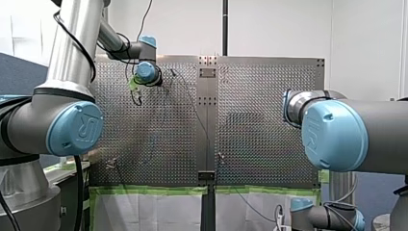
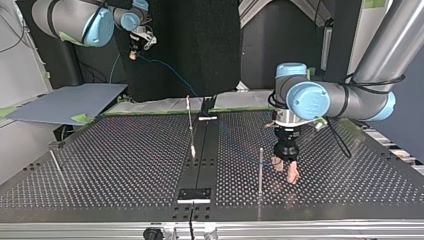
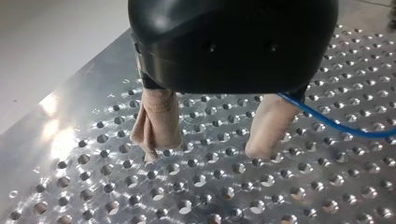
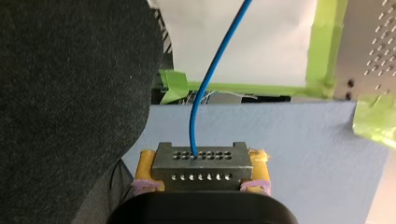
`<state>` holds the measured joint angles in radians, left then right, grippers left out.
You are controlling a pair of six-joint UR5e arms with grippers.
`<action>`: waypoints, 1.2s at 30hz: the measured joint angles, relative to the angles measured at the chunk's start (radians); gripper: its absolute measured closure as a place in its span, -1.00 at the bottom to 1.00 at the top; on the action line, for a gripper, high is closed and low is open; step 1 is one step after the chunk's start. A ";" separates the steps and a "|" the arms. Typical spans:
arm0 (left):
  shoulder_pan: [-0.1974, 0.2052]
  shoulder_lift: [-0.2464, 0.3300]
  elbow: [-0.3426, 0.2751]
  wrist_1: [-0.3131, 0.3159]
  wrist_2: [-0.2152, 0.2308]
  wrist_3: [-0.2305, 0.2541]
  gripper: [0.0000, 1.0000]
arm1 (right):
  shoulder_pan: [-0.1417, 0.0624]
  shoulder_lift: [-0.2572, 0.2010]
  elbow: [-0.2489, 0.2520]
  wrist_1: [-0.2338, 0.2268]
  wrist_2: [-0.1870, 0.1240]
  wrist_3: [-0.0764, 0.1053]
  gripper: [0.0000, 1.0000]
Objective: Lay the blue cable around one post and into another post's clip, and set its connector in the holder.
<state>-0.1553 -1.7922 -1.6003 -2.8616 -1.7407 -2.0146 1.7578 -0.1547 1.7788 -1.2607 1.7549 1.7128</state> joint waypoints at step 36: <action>-0.059 0.001 0.001 -0.016 -0.030 0.040 -1.00 | 0.142 -0.334 0.063 0.291 -0.023 0.107 1.00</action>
<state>-0.2143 -1.7914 -1.5996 -2.8776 -1.7704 -1.9748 1.9000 -0.4887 1.8413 -0.9695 1.7321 1.8196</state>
